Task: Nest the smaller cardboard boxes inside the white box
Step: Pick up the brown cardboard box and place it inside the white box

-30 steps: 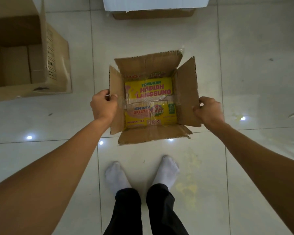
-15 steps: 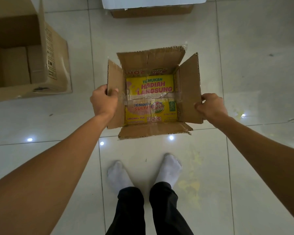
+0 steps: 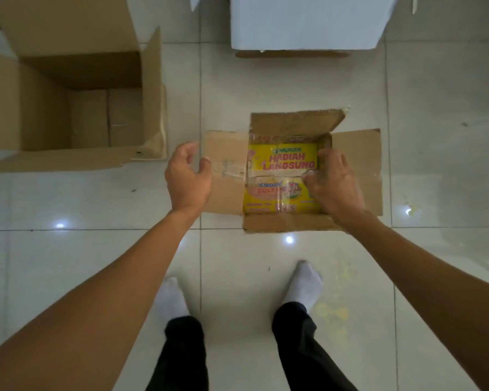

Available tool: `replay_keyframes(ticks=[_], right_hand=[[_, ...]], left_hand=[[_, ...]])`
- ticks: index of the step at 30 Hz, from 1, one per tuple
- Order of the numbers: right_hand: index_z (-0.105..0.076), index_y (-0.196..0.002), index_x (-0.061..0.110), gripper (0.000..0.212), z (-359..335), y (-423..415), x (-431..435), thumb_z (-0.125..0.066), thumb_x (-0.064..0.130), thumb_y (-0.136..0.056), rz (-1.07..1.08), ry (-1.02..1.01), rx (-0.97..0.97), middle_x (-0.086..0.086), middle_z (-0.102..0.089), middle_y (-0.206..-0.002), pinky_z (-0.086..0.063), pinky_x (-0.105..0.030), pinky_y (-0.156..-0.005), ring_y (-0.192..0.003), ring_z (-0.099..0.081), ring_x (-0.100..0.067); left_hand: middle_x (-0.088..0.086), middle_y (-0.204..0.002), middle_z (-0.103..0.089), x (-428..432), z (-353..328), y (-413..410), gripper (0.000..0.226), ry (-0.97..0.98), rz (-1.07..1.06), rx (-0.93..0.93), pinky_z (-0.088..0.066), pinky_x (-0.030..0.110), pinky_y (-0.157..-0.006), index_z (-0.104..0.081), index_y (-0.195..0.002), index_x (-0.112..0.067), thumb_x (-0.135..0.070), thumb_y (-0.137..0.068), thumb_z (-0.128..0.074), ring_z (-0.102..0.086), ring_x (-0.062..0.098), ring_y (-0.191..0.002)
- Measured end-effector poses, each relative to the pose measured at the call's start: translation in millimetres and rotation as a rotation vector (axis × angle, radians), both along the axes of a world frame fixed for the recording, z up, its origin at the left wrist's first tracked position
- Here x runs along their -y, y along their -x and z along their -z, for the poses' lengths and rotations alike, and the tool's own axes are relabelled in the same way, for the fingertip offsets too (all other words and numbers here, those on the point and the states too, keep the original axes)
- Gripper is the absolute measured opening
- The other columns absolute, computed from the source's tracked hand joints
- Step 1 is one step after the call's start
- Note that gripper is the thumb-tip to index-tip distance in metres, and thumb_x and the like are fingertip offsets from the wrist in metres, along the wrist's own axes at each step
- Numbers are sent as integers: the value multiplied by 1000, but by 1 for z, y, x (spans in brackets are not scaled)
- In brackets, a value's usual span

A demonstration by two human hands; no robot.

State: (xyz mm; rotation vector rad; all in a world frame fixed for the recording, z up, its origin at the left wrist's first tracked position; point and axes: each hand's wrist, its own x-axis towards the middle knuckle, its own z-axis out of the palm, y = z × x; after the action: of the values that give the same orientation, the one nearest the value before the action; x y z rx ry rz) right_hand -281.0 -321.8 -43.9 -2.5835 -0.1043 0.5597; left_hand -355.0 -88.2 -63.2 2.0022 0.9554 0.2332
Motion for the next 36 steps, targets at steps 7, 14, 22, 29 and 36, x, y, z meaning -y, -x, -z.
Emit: replay_keyframes(ticks=[7, 14, 22, 29, 36], right_hand=[[-50, -121, 15, 46, -22, 31, -125, -66, 36, -84, -81, -122, -131, -9, -57, -120, -46, -38, -88, -109, -55, -25], [-44, -127, 17, 55, -21, 33, -253, -61, 47, -85, 48, -116, -220, -10, -62, -117, -41, -30, -79, -106, -59, -30], [-21, -144, 16, 77, -5, 10, -344, -66, 34, -85, 164, -80, -193, -16, -48, -139, -44, -35, -88, -120, -52, -35], [-28, -138, 9, 73, 17, -16, -367, -66, 26, -78, 287, 62, -177, -19, -49, -129, -45, -37, -81, -111, -52, -36], [-55, -120, 9, 43, 25, -32, -381, -63, 24, -80, 285, 71, -234, -16, -63, -114, -56, -50, -82, -94, -63, -35]], left_hand=[[1, -93, -62, -96, -19, 42, 18, 7, -27, 97, -42, 8, -71, -62, -103, -9, -9, -85, -62, -56, 13, -85], [3, -97, -64, -235, -30, 75, 18, 4, -65, 64, -46, 12, -76, -62, -105, -12, -12, -87, -60, -57, 12, -89], [4, -113, -58, -362, -7, 84, 22, -151, -141, -113, -39, 21, -85, -61, -106, -14, -17, -85, -64, -52, 18, -106], [12, -146, -35, -432, 13, 67, 67, -220, -188, -359, -31, 43, -106, -41, -133, -16, -26, -74, -70, -30, 29, -135], [9, -148, -36, -488, 28, 51, 92, -88, -295, -471, -35, 44, -108, -18, -145, -18, -31, -71, -72, -38, 29, -132]])
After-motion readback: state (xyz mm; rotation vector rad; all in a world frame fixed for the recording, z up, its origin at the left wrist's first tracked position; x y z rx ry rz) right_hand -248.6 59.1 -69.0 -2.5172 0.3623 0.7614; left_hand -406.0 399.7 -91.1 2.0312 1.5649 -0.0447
